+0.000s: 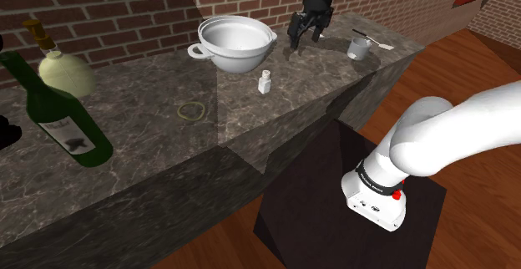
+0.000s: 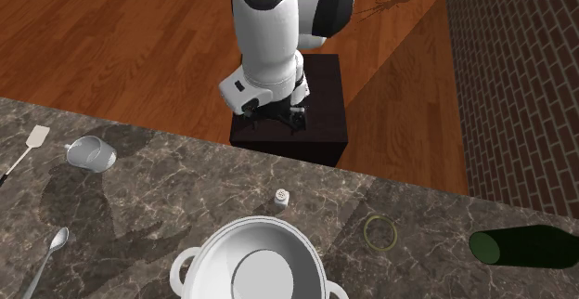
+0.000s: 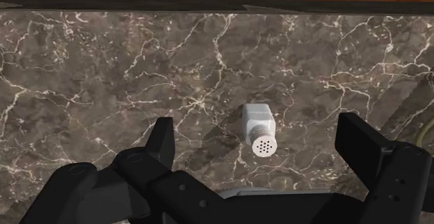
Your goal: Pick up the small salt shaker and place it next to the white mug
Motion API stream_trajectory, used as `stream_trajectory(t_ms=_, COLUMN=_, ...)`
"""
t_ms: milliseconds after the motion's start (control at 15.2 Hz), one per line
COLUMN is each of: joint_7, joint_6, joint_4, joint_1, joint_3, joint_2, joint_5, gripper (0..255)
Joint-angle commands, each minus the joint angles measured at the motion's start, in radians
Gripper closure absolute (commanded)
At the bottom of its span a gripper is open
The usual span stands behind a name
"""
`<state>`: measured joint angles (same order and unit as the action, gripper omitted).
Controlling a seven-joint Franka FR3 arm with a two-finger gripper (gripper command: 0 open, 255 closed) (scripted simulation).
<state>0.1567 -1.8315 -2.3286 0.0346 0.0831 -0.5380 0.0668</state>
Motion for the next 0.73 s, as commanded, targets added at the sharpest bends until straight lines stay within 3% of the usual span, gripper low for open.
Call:
stream_trajectory(t_ms=0, joint_7=0.007, joint_6=-0.056, joint_4=0.015, joint_1=0.006, joint_3=0.000, joint_2=0.078, joint_5=-0.010, gripper=0)
stream_trajectory(t_ms=660, joint_7=0.003, joint_6=-0.267, joint_4=0.128, joint_1=0.022, joint_3=0.011, joint_2=0.443, joint_5=-0.062, gripper=0)
